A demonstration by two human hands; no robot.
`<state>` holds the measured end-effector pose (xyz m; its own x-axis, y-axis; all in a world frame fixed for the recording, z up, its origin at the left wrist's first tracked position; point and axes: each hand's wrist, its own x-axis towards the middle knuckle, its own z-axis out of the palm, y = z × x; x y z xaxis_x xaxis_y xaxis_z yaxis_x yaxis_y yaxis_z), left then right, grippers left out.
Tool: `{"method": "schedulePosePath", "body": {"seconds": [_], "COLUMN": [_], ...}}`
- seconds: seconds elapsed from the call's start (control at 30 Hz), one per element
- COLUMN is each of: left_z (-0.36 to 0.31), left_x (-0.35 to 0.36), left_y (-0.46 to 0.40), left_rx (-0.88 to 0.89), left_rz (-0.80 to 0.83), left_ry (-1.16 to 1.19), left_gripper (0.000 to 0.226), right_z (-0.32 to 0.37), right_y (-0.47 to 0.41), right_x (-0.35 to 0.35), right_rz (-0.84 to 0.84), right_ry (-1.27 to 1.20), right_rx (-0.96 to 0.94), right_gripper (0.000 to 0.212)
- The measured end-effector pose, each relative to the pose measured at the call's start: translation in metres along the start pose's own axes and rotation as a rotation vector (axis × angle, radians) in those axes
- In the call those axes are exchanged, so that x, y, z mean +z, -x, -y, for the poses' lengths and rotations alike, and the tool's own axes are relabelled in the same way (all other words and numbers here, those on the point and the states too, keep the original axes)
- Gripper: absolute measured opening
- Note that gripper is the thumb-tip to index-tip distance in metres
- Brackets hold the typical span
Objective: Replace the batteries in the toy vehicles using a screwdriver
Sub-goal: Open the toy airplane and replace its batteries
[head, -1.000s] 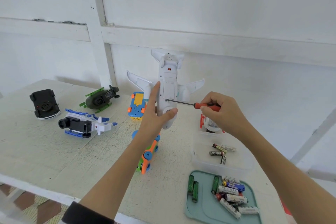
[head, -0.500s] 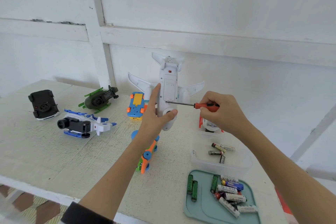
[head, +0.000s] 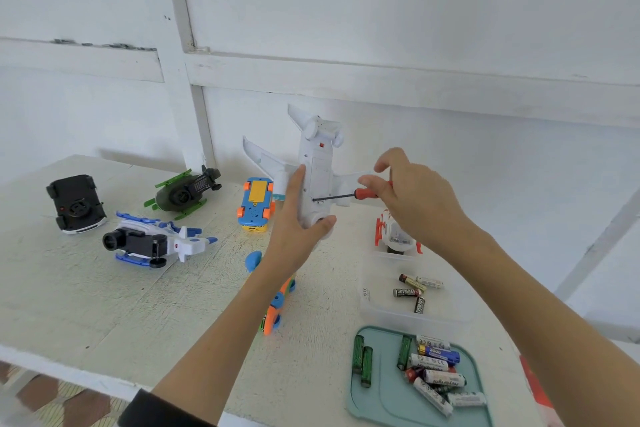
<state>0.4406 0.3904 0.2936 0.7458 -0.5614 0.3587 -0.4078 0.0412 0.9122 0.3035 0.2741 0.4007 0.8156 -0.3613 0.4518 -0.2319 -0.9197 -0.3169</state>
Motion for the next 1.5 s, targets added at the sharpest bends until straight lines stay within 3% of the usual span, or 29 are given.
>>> {"method": "schedulePosePath", "body": {"seconds": [0.13, 0.2, 0.27, 0.33, 0.5, 0.57, 0.67, 0.77, 0.83, 0.93, 1.07, 1.2, 1.27, 1.37, 1.5], "left_z": [0.006, 0.006, 0.007, 0.007, 0.011, 0.010, 0.009, 0.013, 0.015, 0.011, 0.010, 0.013, 0.012, 0.010, 0.005], "left_x": [-0.003, -0.002, 0.000, 0.001, -0.001, -0.001, 0.001, -0.001, -0.003, -0.001, 0.001, -0.004, -0.005, -0.005, -0.003], "left_y": [0.002, 0.003, 0.003, 0.004, 0.004, 0.005, 0.007, 0.006, 0.006, 0.007, 0.011, 0.013, 0.012, 0.012, 0.013], "left_rx": [-0.025, -0.018, -0.002, 0.006, -0.006, 0.013, 0.007, -0.011, -0.027, -0.016, -0.001, -0.022, -0.008, 0.004, 0.035], "left_rz": [-0.018, -0.011, 0.001, 0.002, -0.014, 0.002, 0.027, 0.014, 0.004, 0.020, 0.049, 0.015, 0.013, 0.023, 0.038], "left_ry": [0.040, 0.043, 0.028, 0.026, 0.029, 0.023, 0.052, 0.055, 0.072, 0.087, 0.101, 0.073, 0.046, 0.038, 0.077], "left_gripper": [0.095, 0.093, 0.092, 0.091, 0.089, 0.089, 0.089, 0.089, 0.091, 0.090, 0.087, 0.089, 0.088, 0.089, 0.086], "right_z": [0.001, 0.002, 0.005, 0.002, 0.006, 0.009, 0.009, 0.009, 0.011, 0.014, 0.013, 0.004, -0.003, -0.007, -0.010], "right_y": [0.008, 0.008, 0.002, -0.003, 0.002, -0.001, -0.007, -0.007, -0.007, -0.009, -0.014, -0.006, -0.002, -0.002, 0.000], "right_x": [0.000, 0.003, 0.003, 0.002, 0.002, 0.005, 0.008, 0.005, 0.003, 0.005, 0.007, 0.000, 0.000, 0.004, 0.005], "right_rz": [0.087, 0.037, -0.008, 0.015, 0.015, -0.028, -0.037, -0.034, 0.021, -0.086, -0.071, 0.056, 0.077, -0.008, -0.002], "right_ry": [-0.376, -0.337, -0.200, -0.010, -0.272, -0.211, -0.016, -0.121, -0.236, -0.176, 0.090, -0.275, -0.323, -0.292, -0.260], "right_rx": [-0.135, -0.176, -0.075, 0.015, -0.245, -0.197, 0.009, -0.097, -0.180, -0.226, -0.103, -0.277, -0.324, -0.262, -0.140], "right_gripper": [0.021, 0.020, 0.010, 0.029, 0.014, 0.004, 0.026, 0.012, 0.018, 0.001, 0.035, 0.007, 0.016, 0.006, 0.026]}}
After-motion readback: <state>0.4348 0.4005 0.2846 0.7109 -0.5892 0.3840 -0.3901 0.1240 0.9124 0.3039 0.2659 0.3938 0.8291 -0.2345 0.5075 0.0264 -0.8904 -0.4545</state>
